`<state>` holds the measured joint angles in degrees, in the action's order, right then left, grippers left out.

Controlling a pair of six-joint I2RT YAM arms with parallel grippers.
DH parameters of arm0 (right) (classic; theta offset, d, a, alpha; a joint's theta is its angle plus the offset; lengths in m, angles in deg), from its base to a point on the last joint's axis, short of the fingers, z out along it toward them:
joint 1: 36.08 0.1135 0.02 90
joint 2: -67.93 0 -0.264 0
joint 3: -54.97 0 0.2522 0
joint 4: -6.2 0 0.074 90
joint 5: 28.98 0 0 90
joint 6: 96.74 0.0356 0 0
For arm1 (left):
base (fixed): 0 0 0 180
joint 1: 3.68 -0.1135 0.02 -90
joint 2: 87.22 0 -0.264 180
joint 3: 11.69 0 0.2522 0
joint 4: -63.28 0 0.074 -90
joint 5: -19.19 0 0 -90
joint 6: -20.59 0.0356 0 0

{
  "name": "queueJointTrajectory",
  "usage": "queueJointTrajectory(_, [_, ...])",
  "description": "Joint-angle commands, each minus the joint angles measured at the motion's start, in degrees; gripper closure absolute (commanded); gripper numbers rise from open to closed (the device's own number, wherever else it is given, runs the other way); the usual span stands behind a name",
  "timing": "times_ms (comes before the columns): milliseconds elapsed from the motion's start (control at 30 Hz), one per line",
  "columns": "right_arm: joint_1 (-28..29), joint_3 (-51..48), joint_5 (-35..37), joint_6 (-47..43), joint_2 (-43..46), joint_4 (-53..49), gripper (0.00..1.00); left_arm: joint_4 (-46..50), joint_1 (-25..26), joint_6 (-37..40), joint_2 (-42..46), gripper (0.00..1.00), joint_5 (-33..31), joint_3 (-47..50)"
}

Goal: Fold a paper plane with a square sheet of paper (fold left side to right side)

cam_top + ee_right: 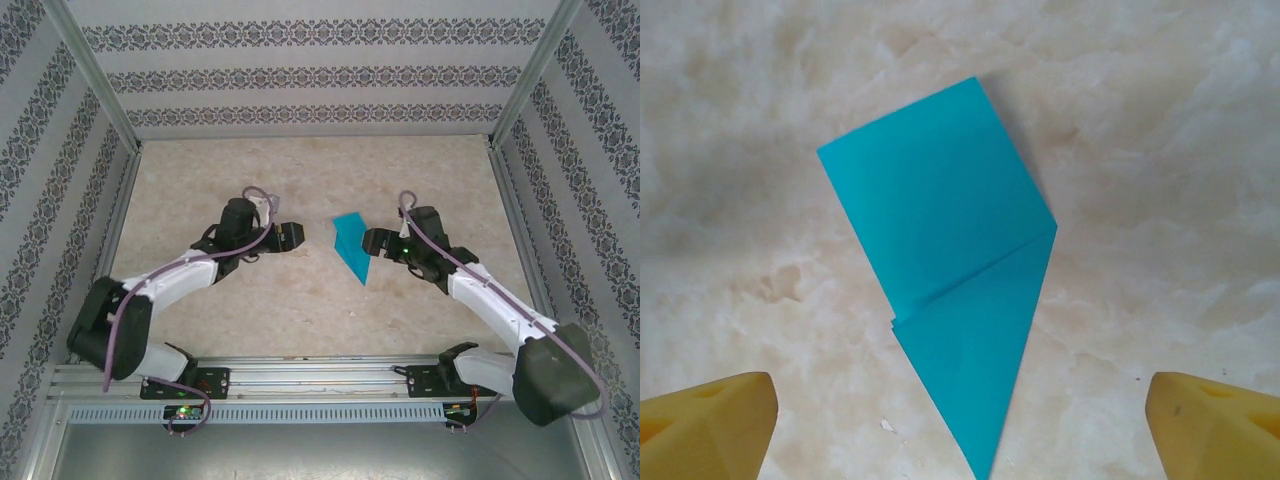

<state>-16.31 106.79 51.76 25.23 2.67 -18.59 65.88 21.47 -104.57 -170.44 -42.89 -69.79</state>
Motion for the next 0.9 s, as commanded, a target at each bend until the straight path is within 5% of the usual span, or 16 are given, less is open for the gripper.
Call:
queueJointTrajectory(0, [-3.01, -5.47, -6.72, 6.86, 4.13, 11.86, 0.02, -6.26, 1.42, -6.76, -5.92, 0.37, 3.19, -4.49])
queueJointTrajectory(333, [-8.91, -12.28, -11.18, 10.22, 10.37, 16.61, 0.02, -5.12, 5.63, -13.56, -24.28, 0.42, 3.86, -17.97])
queueJointTrajectory(867, [-11.90, -15.52, -12.19, 10.20, 17.98, 13.80, 0.02, -4.50, 7.37, -16.89, -35.58, 0.51, 2.58, -26.30])
